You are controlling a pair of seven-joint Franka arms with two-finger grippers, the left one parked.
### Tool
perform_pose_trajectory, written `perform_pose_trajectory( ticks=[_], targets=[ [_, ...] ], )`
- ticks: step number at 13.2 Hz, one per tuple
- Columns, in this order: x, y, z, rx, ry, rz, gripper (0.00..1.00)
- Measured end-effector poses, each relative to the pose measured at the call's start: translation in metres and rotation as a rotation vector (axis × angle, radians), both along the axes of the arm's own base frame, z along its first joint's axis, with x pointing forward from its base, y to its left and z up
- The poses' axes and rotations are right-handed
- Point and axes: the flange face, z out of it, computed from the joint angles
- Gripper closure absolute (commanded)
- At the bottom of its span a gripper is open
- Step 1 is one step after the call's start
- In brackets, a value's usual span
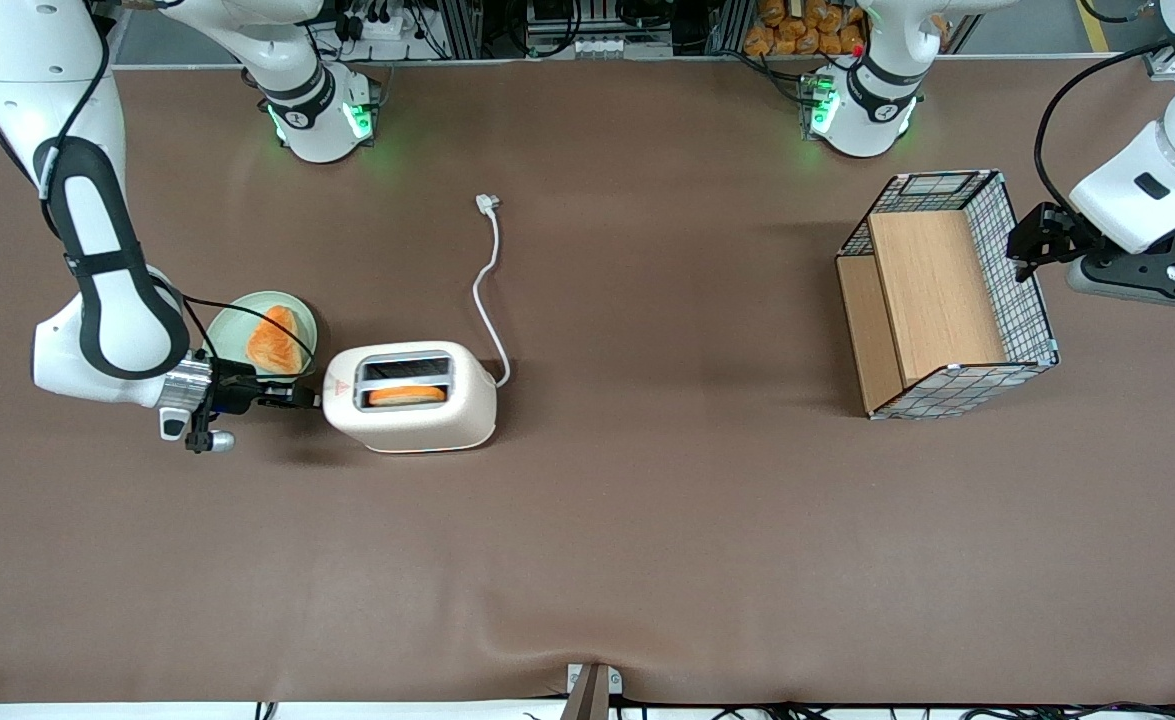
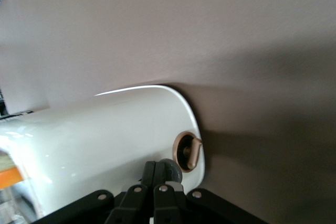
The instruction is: Press toaster button with right arm
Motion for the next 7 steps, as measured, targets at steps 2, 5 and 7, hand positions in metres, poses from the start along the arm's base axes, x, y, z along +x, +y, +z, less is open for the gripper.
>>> perform_pose_trajectory(
  ticks=[2,5,7],
  targets=[
    [0.004,0.003,0.006,0.011,0.036,-0.027,1.0],
    [0.013,0.001,0.025,0.045,0.076,-0.043,1.0],
    [0.023,-0.002,0.056,0.078,0.088,-0.036,0.96]
  ],
)
